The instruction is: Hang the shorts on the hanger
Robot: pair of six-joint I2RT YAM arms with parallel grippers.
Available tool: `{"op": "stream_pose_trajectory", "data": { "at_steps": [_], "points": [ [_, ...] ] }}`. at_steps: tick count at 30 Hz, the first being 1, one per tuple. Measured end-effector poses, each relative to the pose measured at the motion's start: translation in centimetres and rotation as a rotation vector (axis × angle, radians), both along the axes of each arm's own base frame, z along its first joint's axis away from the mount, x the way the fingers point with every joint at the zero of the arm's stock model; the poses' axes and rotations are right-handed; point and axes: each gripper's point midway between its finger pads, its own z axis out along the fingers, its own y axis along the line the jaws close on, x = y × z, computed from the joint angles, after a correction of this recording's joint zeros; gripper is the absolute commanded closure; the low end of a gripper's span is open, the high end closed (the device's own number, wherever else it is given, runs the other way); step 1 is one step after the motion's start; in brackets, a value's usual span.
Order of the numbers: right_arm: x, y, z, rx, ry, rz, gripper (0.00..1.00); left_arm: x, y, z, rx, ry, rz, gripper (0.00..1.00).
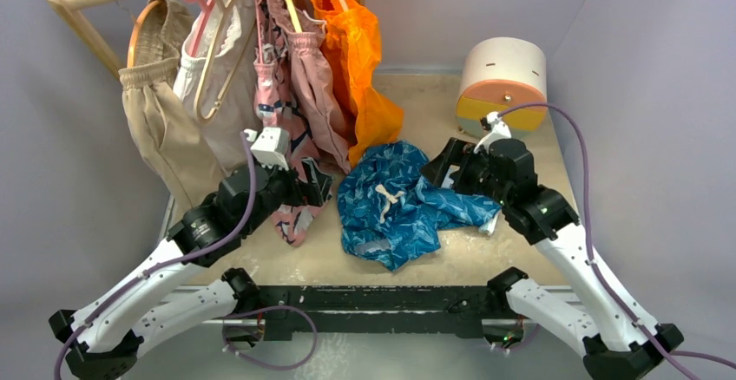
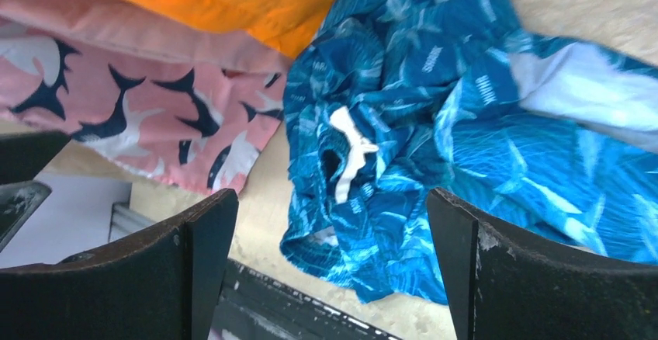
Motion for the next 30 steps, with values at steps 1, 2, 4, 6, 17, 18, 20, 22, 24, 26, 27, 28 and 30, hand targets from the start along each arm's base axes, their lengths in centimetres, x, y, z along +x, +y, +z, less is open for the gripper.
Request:
{"op": "stream_pose_trajectory", "data": {
  "at_steps": [1, 2, 4, 6, 17, 18, 20, 22, 24, 26, 27, 28, 30],
  "points": [
    [-0.2, 0.4, -0.4, 0.011, 0.009, 0.019, 0.17, 0.0, -0.1, -0.2, 0.008, 0.003, -0.008, 0.02],
    [-0.4, 0.8, -0.9, 0.022, 0.021, 0.04, 0.19, 0.0, -0.3, -0.3, 0.014, 0.007, -0.015, 0.03],
    [-0.9, 1.9, -2.4, 0.053, 0.051, 0.094, 0.22, 0.0, -0.5, -0.6, 0.021, 0.014, -0.025, 0.03],
    [-1.6, 2.8, -4.1, 0.083, 0.096, 0.136, 0.24, 0.0, -0.6, -0.7, 0.024, 0.016, -0.033, 0.04],
    [-6.1, 9.1, -10.5, -0.013, 0.285, 0.312, 0.37, 0.0, 0.2, -0.1, 0.036, -0.002, -0.009, 0.07],
    [-6.4, 9.5, -11.1, -0.041, 0.301, 0.315, 0.38, 0.0, 0.3, 0.1, 0.035, -0.005, -0.006, 0.07],
    [-7.2, 10.2, -12.8, -0.143, 0.338, 0.307, 0.39, 0.0, 0.4, 0.6, 0.03, -0.011, -0.001, 0.08],
    [-7.6, 10.7, -13.9, -0.227, 0.355, 0.289, 0.4, 0.0, 0.6, 1.1, 0.023, -0.018, 0.007, 0.09],
    [-7.9, 11.1, -14.9, -0.309, 0.363, 0.27, 0.41, -0.1, 0.9, 1.4, 0.011, -0.025, 0.021, 0.09],
    [-8.3, 11.2, -15.8, -0.375, 0.371, 0.256, 0.42, -0.2, 1.1, 1.7, -0.001, -0.029, 0.031, 0.09],
    [-8.4, 11.3, -16.2, -0.409, 0.375, 0.248, 0.43, -0.2, 1.3, 1.9, -0.009, -0.033, 0.037, 0.09],
    [-8.5, 11.3, -16.6, -0.44, 0.377, 0.238, 0.43, -0.2, 1.5, 2.0, -0.014, -0.036, 0.044, 0.09],
    [-8.5, 11.3, -17.1, -0.486, 0.378, 0.224, 0.44, -0.2, 1.7, 2.2, -0.02, -0.041, 0.052, 0.09]
  ]
}}
